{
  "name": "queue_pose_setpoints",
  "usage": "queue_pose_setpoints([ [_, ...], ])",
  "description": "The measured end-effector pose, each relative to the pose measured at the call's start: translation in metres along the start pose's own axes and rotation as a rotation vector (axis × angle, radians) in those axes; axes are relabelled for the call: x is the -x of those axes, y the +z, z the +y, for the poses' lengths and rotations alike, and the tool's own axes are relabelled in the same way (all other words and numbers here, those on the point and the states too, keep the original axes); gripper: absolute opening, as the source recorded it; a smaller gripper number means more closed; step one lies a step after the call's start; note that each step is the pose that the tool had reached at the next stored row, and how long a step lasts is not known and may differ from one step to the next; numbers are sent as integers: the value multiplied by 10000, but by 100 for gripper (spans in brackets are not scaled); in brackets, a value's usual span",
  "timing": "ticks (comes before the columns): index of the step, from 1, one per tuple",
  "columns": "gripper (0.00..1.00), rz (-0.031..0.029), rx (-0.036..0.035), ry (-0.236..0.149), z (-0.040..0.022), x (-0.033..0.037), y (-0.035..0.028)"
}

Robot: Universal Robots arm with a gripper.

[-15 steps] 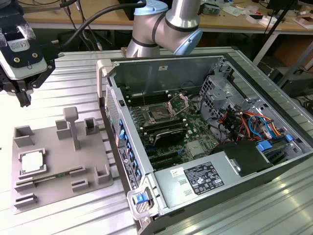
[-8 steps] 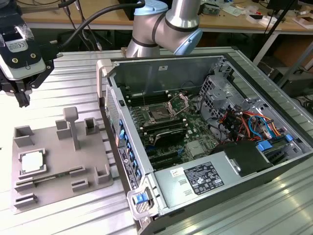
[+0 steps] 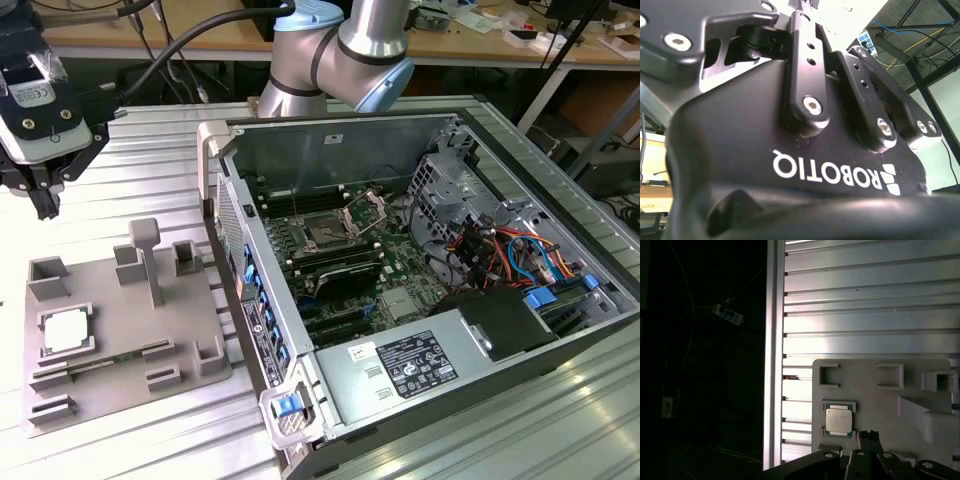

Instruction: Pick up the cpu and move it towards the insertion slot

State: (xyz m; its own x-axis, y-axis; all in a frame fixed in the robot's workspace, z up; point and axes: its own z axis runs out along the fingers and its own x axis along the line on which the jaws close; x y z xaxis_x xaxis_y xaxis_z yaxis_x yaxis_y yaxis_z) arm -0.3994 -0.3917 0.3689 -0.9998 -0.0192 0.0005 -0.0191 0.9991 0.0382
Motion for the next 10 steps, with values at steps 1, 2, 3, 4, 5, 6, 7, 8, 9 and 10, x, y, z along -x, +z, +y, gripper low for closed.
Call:
queue_pose_setpoints([
  [1, 11, -1, 0, 0, 0, -2, 1],
  [2, 11, 0, 0, 0, 0, -4, 1],
  [3, 11, -1, 0, 0, 0, -6, 2],
  [4, 11, 0, 0, 1, 0, -10, 3],
  [5, 11, 0, 0, 0, 0, -12, 4],
  [6, 11, 0, 0, 0, 0, -14, 4],
  [7, 11, 0, 0, 0, 0, -16, 5],
  [8, 11, -1, 0, 1, 0, -17, 5],
  [9, 11, 0, 0, 0, 0, -18, 6],
  [10, 11, 0, 0, 0, 0, -20, 6],
])
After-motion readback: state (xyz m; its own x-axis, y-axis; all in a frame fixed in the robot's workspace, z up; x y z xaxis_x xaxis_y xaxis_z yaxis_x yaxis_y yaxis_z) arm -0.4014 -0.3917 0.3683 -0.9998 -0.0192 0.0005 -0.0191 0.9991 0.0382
